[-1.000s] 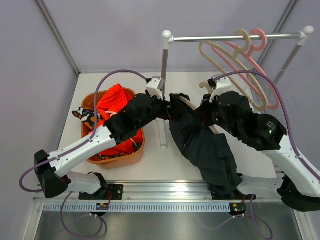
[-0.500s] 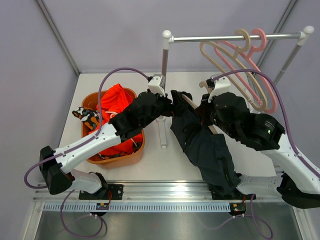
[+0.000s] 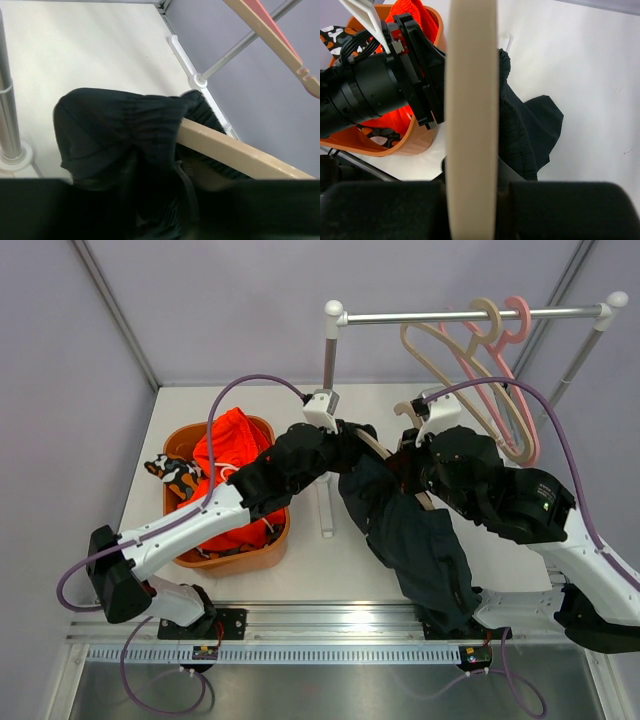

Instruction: Remove the shorts from the hanger

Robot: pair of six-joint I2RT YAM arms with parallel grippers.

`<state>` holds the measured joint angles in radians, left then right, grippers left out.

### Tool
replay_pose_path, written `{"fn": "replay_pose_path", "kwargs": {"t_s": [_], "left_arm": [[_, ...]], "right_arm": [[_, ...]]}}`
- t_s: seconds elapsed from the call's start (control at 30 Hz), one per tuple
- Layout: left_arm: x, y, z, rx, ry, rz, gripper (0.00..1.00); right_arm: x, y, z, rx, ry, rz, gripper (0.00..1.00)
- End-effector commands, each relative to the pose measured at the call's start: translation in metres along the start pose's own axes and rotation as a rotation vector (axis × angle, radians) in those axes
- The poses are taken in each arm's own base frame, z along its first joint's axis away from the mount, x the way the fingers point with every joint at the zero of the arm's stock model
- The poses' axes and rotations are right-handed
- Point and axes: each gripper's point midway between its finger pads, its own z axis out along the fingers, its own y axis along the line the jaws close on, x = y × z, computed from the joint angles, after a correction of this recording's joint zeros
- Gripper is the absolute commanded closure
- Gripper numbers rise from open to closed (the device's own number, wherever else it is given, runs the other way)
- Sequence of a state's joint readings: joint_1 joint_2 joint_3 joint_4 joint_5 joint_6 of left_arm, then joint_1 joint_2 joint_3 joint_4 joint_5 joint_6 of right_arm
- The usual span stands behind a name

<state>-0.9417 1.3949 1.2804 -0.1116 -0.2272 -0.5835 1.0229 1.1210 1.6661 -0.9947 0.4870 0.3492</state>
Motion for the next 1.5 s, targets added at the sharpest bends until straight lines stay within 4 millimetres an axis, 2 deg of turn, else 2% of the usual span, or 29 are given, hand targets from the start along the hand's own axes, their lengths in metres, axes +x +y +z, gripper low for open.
{"fn": "replay_pose_path", "kwargs": {"t_s": [0.0, 0.03, 0.07, 0.2, 0.33, 0.43, 0.6, 0.8, 0.97, 1.17, 1.2, 1.23, 1.3, 1.47], "left_arm": [[-0.037, -0.006, -0.001, -0.02, -0.116, 0.002, 0.83], [-0.042, -0.001, -0.002, -0.053, -0.136, 0.006, 0.96], [-0.045, 0.003, -0.003, -0.079, -0.141, 0.014, 1.0], [-0.063, 0.021, -0.005, -0.17, -0.191, 0.042, 1.0], [-0.076, 0.044, 0.006, -0.239, -0.199, 0.042, 1.0], [-0.074, 0.058, 0.019, -0.277, -0.177, 0.05, 1.0], [-0.057, 0.081, 0.041, -0.32, -0.126, 0.039, 1.0], [-0.039, 0.082, 0.058, -0.288, -0.067, 0.053, 1.0], [-0.02, 0.089, 0.068, -0.267, -0.009, 0.06, 1.0], [-0.01, 0.089, 0.069, -0.241, 0.027, 0.081, 1.0], [-0.012, 0.087, 0.068, -0.229, 0.021, 0.082, 1.0], [-0.006, 0.087, 0.065, -0.215, 0.034, 0.079, 1.0], [-0.01, 0.079, 0.063, -0.168, 0.01, 0.066, 1.0], [0.008, 0.079, 0.069, -0.148, 0.078, 0.081, 1.0]], "right_arm": [[-0.021, 0.003, -0.014, -0.015, -0.066, 0.055, 1.0], [-0.021, 0.002, -0.015, -0.013, -0.065, 0.055, 1.0], [-0.021, 0.001, -0.018, -0.012, -0.064, 0.054, 1.0], [-0.018, -0.002, -0.026, -0.022, -0.057, 0.058, 1.0], [-0.015, 0.004, -0.031, -0.064, -0.043, 0.06, 1.0], [-0.015, 0.008, -0.035, -0.092, -0.038, 0.057, 1.0], [-0.022, 0.01, -0.044, -0.124, -0.063, 0.061, 1.0], [-0.022, 0.015, -0.048, -0.158, -0.066, 0.057, 1.0], [-0.03, 0.006, -0.057, -0.142, -0.106, 0.069, 1.0], [-0.037, 0.003, -0.065, -0.153, -0.132, 0.072, 1.0], [-0.037, 0.002, -0.065, -0.149, -0.135, 0.071, 1.0], [-0.039, -0.001, -0.065, -0.133, -0.143, 0.071, 1.0], [-0.042, -0.002, -0.065, -0.131, -0.161, 0.07, 1.0], [-0.052, 0.004, -0.072, -0.176, -0.195, 0.079, 1.0]]}}
